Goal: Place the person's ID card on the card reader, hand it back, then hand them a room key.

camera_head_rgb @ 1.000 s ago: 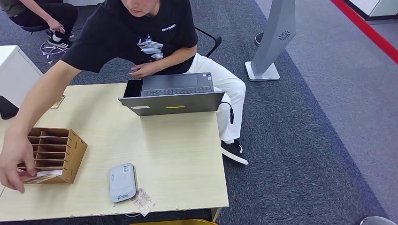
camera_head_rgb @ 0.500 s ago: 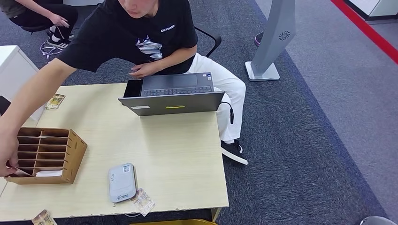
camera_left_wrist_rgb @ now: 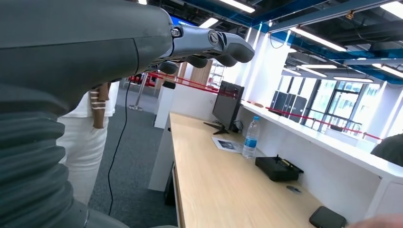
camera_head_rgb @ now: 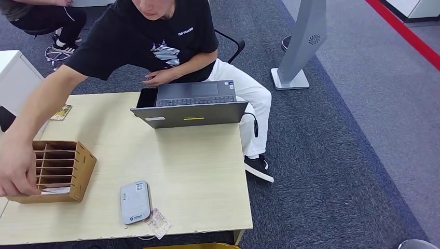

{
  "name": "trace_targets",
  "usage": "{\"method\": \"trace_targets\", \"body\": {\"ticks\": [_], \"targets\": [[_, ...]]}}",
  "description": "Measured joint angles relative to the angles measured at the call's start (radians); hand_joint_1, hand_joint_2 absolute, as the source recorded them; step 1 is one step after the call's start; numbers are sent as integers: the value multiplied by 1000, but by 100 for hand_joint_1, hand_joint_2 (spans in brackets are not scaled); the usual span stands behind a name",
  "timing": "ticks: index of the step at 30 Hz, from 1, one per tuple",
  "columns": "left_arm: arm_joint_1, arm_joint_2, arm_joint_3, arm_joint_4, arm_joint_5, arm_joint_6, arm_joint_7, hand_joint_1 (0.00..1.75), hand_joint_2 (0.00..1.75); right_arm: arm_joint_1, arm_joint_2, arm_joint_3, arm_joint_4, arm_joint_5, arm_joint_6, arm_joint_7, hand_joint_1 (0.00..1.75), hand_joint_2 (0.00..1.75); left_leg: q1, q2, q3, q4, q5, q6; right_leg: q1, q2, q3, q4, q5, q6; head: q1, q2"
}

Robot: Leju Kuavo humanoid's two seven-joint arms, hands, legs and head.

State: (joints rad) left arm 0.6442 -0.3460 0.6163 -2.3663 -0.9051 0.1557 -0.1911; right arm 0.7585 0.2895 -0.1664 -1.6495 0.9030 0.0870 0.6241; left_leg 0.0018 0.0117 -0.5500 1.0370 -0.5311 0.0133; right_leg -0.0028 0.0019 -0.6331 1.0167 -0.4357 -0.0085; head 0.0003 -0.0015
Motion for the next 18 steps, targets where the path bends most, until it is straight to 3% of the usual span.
{"method": "trace_targets", "body": {"ticks": [18], "targets": [[1, 0, -8, -1, -3, -15, 0, 0, 175, 1, 0, 7, 0, -5, -5, 1, 0, 175, 0, 0, 0, 0, 0, 0, 0, 0, 0, 0, 0, 0, 0, 0]]}}
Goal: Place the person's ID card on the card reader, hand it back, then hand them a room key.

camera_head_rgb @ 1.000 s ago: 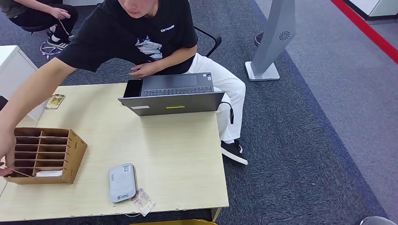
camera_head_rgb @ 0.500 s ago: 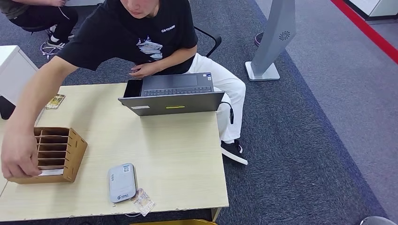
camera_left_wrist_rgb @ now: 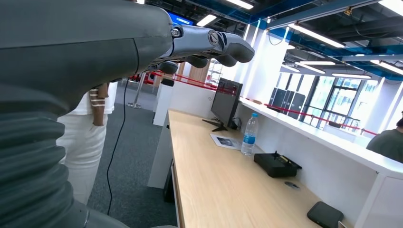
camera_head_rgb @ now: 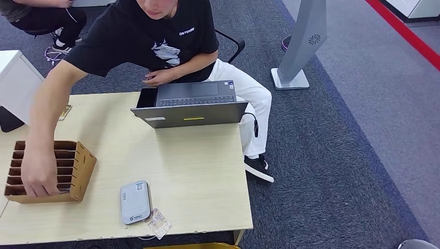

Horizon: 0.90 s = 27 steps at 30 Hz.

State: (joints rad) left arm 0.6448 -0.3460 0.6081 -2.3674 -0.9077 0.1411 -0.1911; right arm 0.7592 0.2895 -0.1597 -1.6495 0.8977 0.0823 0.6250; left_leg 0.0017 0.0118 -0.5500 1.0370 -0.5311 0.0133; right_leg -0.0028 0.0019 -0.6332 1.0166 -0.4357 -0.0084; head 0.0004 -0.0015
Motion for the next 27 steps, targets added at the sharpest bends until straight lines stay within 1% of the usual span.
{"method": "trace_targets", "body": {"ticks": [21, 27], "targets": [[-1, 0, -3, 0, -2, -9, -9, 0, 175, 5, 0, 4, 0, 0, -8, 0, 0, 175, 0, 0, 0, 0, 0, 0, 0, 0, 0, 0, 0, 0, 0, 0], [0, 0, -9, 0, -19, -27, 0, 0, 175, 9, 0, 9, 0, -1, -10, 3, 0, 175, 0, 0, 0, 0, 0, 0, 0, 0, 0, 0, 0, 0, 0, 0]]}}
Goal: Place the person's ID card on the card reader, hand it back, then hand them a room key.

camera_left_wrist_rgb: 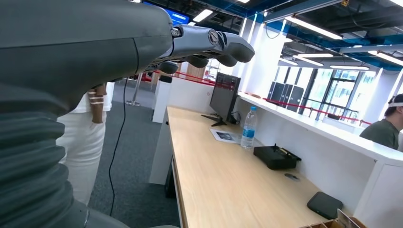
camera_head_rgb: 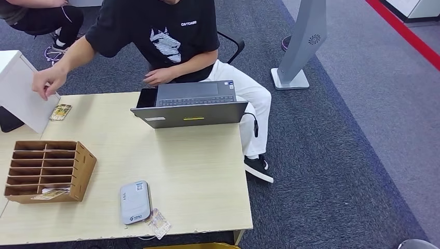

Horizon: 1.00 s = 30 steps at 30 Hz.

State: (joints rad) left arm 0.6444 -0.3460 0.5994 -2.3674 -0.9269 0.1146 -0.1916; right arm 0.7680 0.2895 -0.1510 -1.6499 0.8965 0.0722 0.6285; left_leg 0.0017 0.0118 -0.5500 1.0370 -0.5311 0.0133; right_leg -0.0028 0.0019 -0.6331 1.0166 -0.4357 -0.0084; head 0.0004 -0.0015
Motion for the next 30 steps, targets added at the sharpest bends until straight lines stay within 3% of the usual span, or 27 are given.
{"method": "trace_targets", "body": {"ticks": [7, 11, 17, 22, 30], "targets": [[0, 0, -1, 0, -5, -9, 3, 0, 175, 1, 0, 1, 0, 0, -1, 5, 0, 175, 0, 0, 0, 0, 0, 0, 0, 0, 0, 0, 0, 0, 0, 0], [-14, 0, 3, 3, -15, -61, -2, 0, 175, 1, 0, 0, 0, 4, 1, 0, 0, 175, 0, 0, 0, 0, 0, 0, 0, 0, 0, 0, 0, 0, 0, 0], [-131, 11, 90, 84, -196, -162, -49, 0, 175, -22, 0, -20, 15, 40, 23, -47, 0, 175, 0, -1, 0, 0, 1, 0, 0, -1, 0, 0, 1, 0, 0, 0], [-233, 48, 175, 219, -258, -181, -68, 0, 175, -47, 0, -50, 37, 63, 30, -88, 0, 175, 0, -1, 0, 0, 1, -1, 0, -1, 0, 0, 1, 0, 0, 0], [-303, 87, 185, 353, -255, -176, -68, 0, 175, -58, 0, -72, 55, 73, 32, -100, 0, 175, 0, -1, 0, 0, 1, 0, 0, -1, 0, 0, 1, 0, 0, 0]]}}
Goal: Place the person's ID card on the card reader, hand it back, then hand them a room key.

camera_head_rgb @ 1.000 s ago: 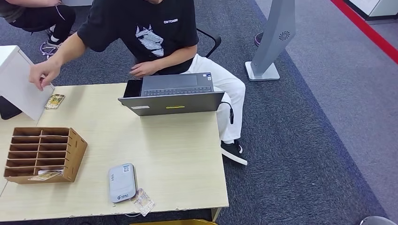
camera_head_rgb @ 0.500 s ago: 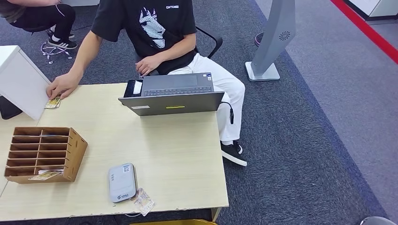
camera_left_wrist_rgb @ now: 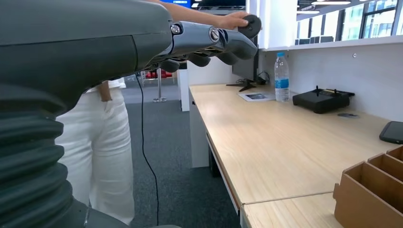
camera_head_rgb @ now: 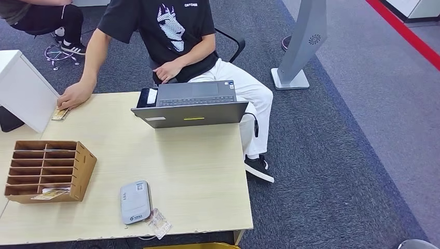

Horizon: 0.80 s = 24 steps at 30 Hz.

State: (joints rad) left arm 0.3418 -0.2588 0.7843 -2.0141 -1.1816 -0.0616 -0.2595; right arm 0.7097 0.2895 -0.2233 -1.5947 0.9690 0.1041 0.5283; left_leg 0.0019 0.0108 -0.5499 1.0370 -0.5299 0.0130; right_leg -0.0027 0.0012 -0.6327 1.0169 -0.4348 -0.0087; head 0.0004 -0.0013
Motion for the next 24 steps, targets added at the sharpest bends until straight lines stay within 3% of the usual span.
{"method": "trace_targets", "body": {"ticks": [4, 9, 17, 24], "targets": [[-10, 16, -2, 33, 10, 9, 23, 0, 175, -3, 0, -4, 7, 4, 0, -11, 0, 175, 0, 0, 0, 0, 0, 0, 0, 0, 0, 0, 0, 0, 0, 0], [-16, 79, -62, 101, 32, 74, 122, 0, 175, -5, 0, -5, 10, 5, -2, -20, 0, 175, -1, 0, 0, 0, 0, 0, 0, 0, 0, 0, 0, 0, 0, 0], [-50, 266, -282, 228, 130, 206, 332, 0, 175, -15, 0, -14, 16, 50, -1, -68, 0, 175, 0, 0, 0, 0, 1, -1, 0, 0, 0, 0, 1, -1, 0, 0], [-106, 387, -469, 272, 161, 281, 374, 0, 175, -16, 0, -20, 19, 55, -2, -78, 0, 175, 0, 0, 0, 0, 2, -2, 0, 0, 0, 0, 2, -2, 0, 0]]}}
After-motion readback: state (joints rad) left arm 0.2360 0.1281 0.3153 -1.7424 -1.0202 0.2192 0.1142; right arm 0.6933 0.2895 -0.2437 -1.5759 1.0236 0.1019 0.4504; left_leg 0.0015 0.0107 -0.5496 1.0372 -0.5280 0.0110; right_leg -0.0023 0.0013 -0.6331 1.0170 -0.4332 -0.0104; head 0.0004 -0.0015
